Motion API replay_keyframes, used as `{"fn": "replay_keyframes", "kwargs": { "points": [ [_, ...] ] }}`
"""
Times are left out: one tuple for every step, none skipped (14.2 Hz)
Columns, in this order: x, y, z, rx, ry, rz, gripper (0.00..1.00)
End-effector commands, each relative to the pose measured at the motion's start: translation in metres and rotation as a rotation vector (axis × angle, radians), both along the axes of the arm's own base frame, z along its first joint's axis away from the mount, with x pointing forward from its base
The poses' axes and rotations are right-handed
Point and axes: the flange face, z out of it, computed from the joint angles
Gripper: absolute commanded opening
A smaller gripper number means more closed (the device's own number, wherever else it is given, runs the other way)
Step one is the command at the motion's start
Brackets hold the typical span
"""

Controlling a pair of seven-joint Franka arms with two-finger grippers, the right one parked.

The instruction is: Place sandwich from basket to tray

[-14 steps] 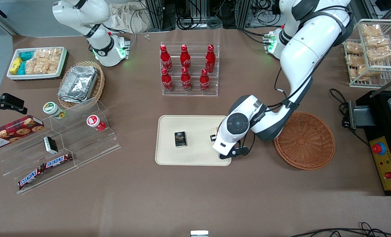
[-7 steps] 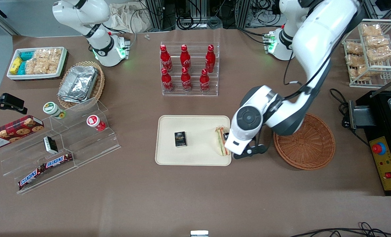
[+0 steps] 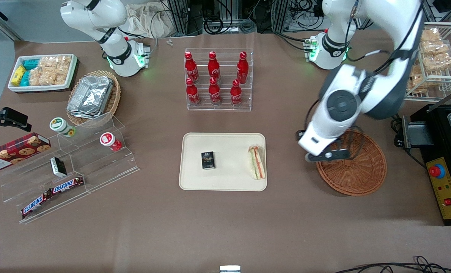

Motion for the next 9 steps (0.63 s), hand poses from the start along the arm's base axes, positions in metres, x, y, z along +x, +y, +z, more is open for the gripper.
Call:
{"fn": "replay_keyframes", "kwargs": {
  "points": [
    [-0.005,0.054,0.032,-0.055,0.065,-0.121,0.99],
    [-0.001,0.069,0.040,-0.065,0.080,-0.148,0.99],
    [0.004,0.079,0.052,-0.070,0.087,-0.172,0.99],
    [0.006,0.091,0.060,-0.075,0.110,-0.190,0.99],
    [0.012,0.107,0.070,-0.080,0.124,-0.203,0.99],
    [0.018,0.114,0.079,-0.086,0.131,-0.231,1.00],
    [0.026,0.112,0.084,-0.076,0.138,-0.263,1.00],
    [0.035,0.106,0.081,-0.060,0.157,-0.278,1.00],
    [0.042,0.103,0.077,-0.036,0.178,-0.280,1.00]
  ]
}}
